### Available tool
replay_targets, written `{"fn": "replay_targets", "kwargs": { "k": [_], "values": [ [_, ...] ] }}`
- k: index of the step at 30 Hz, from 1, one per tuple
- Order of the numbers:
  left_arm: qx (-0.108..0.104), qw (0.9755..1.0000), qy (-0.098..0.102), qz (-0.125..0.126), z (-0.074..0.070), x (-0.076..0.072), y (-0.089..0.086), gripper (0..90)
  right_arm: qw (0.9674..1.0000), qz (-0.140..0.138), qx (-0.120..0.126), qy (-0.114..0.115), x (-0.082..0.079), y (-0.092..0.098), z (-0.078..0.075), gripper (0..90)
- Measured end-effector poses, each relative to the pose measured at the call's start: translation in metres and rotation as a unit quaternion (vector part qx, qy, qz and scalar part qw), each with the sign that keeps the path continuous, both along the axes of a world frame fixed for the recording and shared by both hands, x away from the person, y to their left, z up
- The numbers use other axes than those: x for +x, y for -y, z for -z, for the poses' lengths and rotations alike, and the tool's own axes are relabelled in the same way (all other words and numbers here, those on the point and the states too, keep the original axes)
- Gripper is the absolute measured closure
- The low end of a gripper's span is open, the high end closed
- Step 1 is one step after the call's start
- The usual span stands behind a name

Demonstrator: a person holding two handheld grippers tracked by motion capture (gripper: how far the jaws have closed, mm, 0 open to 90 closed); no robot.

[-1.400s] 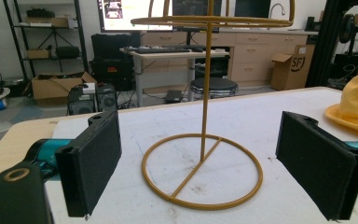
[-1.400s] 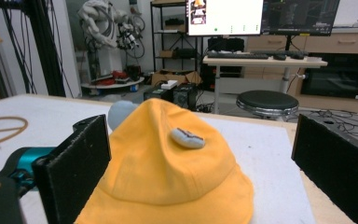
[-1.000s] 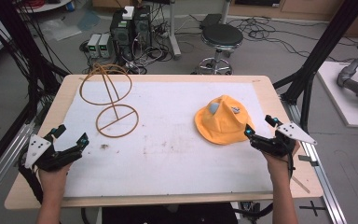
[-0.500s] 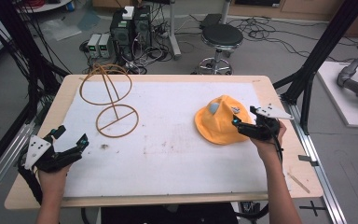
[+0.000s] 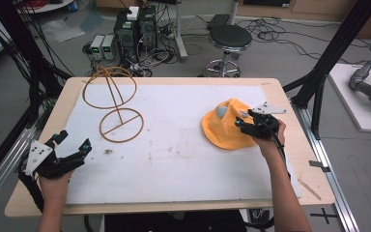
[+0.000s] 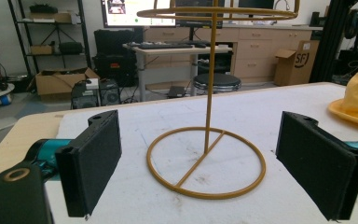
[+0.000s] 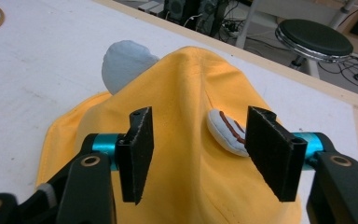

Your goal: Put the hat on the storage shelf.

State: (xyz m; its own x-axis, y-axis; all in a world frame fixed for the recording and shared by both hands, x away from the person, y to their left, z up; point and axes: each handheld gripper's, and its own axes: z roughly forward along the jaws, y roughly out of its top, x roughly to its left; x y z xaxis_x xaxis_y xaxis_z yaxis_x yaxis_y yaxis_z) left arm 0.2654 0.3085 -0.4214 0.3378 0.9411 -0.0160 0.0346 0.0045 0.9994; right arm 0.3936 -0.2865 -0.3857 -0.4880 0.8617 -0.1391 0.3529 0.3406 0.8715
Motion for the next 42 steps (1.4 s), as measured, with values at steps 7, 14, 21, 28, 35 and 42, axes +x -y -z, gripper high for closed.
{"fn": "replay_targets", "kwargs": {
  "k": [7, 14, 21, 28, 35, 42],
  "values": [
    [0.001, 1.0000, -0.001, 0.001, 0.000, 0.000, 0.001, 14.5, 0.9996, -0.004, -0.022, -0.019, 0.012, -0.008, 0.003, 49.2],
    [-0.001, 1.0000, -0.002, 0.002, 0.001, 0.000, 0.001, 14.6, 0.9979, -0.003, -0.052, -0.037, 0.015, -0.015, 0.009, 63.1],
    [0.002, 1.0000, -0.004, 0.003, 0.001, 0.000, 0.002, 14.6, 0.9965, 0.010, -0.079, -0.026, 0.012, -0.022, 0.009, 87.0],
    [0.001, 1.0000, -0.004, 0.003, 0.001, 0.000, 0.002, 14.6, 0.9980, 0.023, -0.049, -0.032, 0.012, -0.017, 0.008, 88.3],
    [0.001, 1.0000, -0.004, 0.003, 0.001, 0.000, 0.002, 14.6, 0.9991, 0.032, 0.019, 0.019, 0.005, -0.008, -0.009, 88.3],
    [0.003, 1.0000, -0.004, 0.004, 0.001, 0.000, 0.003, 14.6, 0.9942, 0.024, 0.090, 0.055, -0.005, -0.004, -0.036, 88.2]
  ]
}}
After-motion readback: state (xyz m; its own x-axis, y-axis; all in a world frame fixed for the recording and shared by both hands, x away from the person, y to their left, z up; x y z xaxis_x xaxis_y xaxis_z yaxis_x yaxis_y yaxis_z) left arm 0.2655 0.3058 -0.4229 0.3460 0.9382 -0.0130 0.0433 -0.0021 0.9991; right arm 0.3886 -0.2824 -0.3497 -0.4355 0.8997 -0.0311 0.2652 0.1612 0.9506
